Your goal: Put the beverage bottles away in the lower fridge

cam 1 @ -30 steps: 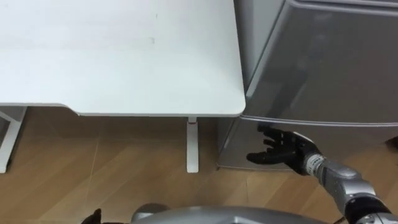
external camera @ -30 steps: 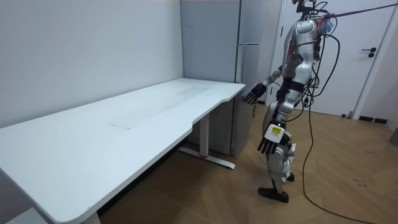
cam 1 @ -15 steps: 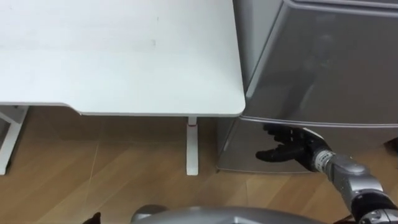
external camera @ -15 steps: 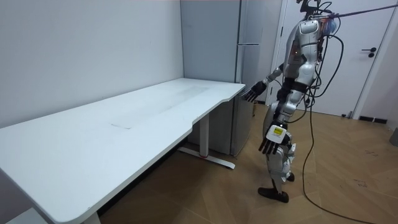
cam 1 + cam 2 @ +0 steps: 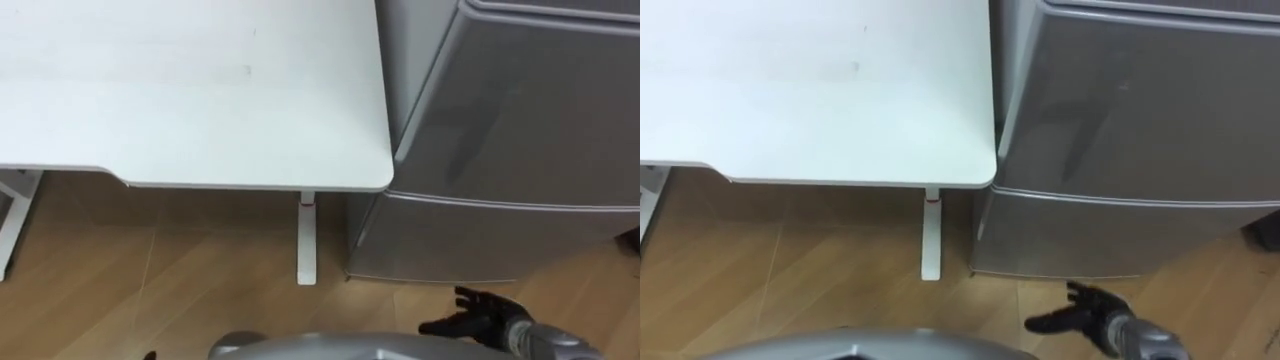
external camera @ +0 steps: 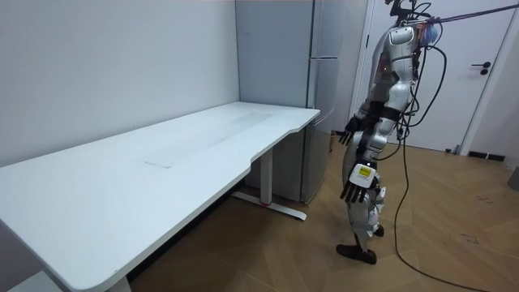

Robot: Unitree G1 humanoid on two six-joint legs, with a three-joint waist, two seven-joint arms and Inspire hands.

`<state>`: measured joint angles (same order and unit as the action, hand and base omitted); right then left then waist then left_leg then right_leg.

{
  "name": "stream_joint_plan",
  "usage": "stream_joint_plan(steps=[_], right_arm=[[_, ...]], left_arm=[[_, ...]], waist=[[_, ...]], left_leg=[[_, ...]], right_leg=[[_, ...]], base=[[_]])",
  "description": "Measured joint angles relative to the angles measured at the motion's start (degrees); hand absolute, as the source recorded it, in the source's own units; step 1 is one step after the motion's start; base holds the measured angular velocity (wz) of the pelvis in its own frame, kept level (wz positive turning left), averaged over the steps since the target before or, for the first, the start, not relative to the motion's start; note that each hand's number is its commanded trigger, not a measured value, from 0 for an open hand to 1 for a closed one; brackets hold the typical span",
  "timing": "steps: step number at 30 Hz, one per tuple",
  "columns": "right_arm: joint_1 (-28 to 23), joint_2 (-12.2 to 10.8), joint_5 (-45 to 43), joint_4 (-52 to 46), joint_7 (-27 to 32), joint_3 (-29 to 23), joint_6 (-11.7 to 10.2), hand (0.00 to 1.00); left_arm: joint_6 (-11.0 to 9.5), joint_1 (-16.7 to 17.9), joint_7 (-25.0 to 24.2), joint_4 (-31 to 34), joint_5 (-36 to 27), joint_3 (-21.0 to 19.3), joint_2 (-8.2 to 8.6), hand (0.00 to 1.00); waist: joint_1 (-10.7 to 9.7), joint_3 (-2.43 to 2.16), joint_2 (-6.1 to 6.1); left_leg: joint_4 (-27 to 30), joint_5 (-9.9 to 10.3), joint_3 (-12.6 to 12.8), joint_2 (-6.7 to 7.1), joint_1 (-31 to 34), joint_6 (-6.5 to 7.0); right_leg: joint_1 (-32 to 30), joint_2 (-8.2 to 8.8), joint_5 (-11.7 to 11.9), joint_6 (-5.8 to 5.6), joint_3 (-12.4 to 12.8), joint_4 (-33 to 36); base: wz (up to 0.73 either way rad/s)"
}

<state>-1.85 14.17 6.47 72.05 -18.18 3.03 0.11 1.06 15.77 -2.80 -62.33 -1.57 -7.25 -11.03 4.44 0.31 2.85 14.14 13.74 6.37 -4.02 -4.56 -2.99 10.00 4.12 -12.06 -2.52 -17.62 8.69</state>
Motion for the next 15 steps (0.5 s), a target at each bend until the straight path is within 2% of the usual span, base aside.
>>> stream_joint_plan(steps=[7,13,15], right_arm=[[-2.0,-1.4,2.3,1.8,0.5,-2.6,-0.1,0.0],[-2.9,-1.8,7.1,4.5,0.5,-4.6,0.0,0.0],[-3.4,-2.2,7.8,5.3,0.5,-5.9,0.0,0.0]], left_arm=[[0.3,-1.1,-0.3,-0.4,3.7,-0.6,0.25,0.0],[2.2,-1.2,-0.1,-2.1,6.2,-1.2,0.5,0.0],[2.6,-1.2,0.0,-2.2,6.3,-2.6,1.03,0.0]], waist=[[-0.7,-0.03,0.04],[-1.3,-0.21,-0.1],[-1.4,-0.23,-0.17]], left_leg=[[-0.2,0.0,-0.2,0.17,0.0,0.02],[-0.5,0.0,0.0,0.34,-0.3,0.03],[-0.5,0.0,0.1,0.34,-0.3,0.03]], right_leg=[[-0.1,0.06,-0.1,-0.08,0.1,-0.1],[-0.1,0.23,-0.1,-0.13,0.3,-0.1],[-0.1,0.23,-0.1,-0.14,0.3,-0.1]], base=[[0.01],[0.0],[0.0]])
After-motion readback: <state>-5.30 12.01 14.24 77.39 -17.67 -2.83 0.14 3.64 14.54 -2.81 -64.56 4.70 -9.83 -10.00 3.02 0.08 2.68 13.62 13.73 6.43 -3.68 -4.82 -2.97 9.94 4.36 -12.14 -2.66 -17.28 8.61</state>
